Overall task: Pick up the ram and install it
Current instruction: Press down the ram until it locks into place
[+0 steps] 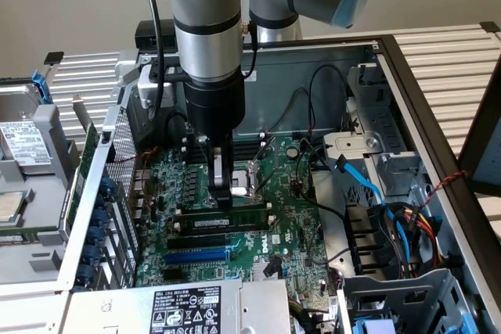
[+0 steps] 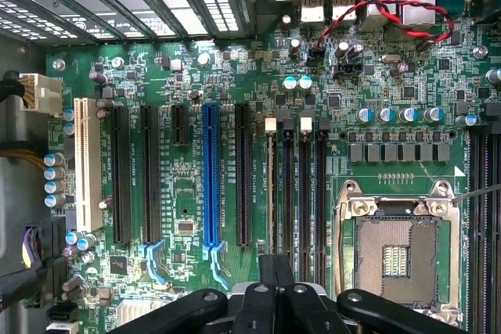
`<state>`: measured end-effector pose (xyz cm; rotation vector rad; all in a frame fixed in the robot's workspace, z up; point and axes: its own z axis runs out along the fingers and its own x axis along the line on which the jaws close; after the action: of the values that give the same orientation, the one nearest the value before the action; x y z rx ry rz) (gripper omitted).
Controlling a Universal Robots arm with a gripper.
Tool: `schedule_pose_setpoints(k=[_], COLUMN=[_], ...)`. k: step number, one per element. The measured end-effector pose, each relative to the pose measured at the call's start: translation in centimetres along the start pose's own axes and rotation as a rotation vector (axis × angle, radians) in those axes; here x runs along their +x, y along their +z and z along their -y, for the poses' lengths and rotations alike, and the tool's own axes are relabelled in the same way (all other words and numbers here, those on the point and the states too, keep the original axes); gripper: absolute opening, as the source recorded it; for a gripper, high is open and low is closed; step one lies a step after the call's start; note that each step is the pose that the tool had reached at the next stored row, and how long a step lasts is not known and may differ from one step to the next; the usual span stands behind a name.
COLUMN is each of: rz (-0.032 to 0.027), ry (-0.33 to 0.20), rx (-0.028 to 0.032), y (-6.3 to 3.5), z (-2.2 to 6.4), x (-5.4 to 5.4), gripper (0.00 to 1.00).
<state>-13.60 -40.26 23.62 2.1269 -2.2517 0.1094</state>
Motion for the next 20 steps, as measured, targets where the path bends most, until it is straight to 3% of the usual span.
schedule_pose_setpoints(k=[20], rz=[-0.0003], ry=[0.0], rx=[-0.0022], y=[0.03], z=[0.31], x=[0.0], gripper=[0.11])
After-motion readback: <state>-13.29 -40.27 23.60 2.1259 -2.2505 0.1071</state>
